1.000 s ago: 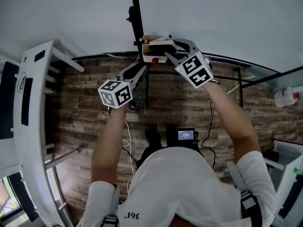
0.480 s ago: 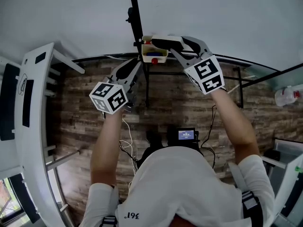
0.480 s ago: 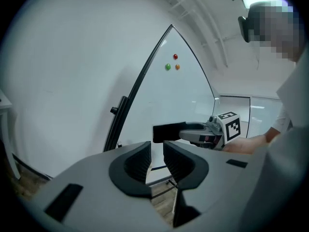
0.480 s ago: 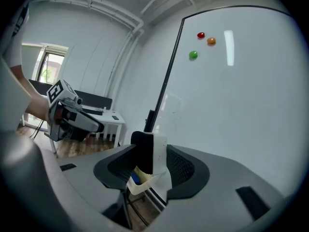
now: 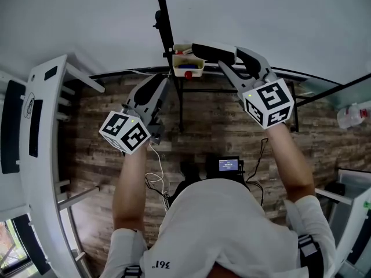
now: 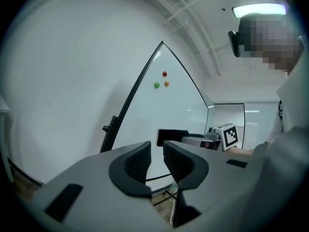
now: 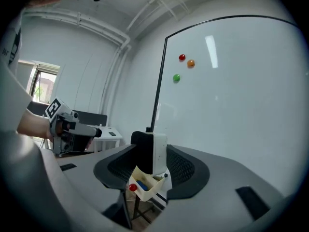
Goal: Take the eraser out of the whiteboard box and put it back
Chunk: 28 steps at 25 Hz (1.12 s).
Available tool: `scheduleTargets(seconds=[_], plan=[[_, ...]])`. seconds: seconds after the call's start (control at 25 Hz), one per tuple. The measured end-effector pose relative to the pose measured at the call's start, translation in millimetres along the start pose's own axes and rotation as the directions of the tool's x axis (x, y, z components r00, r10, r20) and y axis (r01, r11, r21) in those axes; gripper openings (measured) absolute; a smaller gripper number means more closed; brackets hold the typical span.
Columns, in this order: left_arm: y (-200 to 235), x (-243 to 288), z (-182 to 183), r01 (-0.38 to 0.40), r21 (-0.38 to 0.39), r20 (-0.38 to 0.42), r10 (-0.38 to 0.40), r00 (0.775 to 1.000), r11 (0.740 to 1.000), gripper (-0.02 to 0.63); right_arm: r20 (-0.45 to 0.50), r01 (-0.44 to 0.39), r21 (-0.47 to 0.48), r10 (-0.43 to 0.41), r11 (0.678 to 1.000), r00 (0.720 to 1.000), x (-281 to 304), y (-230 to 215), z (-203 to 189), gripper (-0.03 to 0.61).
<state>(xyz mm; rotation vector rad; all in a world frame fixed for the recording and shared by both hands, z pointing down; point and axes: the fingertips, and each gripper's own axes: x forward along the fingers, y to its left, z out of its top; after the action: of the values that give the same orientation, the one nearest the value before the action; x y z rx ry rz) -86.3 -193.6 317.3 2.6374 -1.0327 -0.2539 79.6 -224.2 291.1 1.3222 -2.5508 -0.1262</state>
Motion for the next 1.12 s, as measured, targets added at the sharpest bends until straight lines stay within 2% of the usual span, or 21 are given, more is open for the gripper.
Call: scheduleTargets(seconds=[0.24,0.68,1.12], plan=[[-22.3,-16.3,6.2,0.006,-0.014,0.019,-0.006,1.0,1.0,0.083,0.056,0.004,0.084,-0.009,0.996,0.998,-29.2,6.2,13.8,0.206],[-52.8,-38.5,4.2,0.032,-0.046,0.035,-0.03,0.999,0.998,0.083,0.116,-0.006,0.154,-0.012,0.988,0.993,-66.9,21.5,25.7,0.207],[-72.1,-63.6,-8.8,0.032,-0.085,0.04,-0.029,0.999,0.996,0.083,0.151,-0.042,0.318,-0.007,0.947,0.988,-100.7,29.5,11.8,0.207]])
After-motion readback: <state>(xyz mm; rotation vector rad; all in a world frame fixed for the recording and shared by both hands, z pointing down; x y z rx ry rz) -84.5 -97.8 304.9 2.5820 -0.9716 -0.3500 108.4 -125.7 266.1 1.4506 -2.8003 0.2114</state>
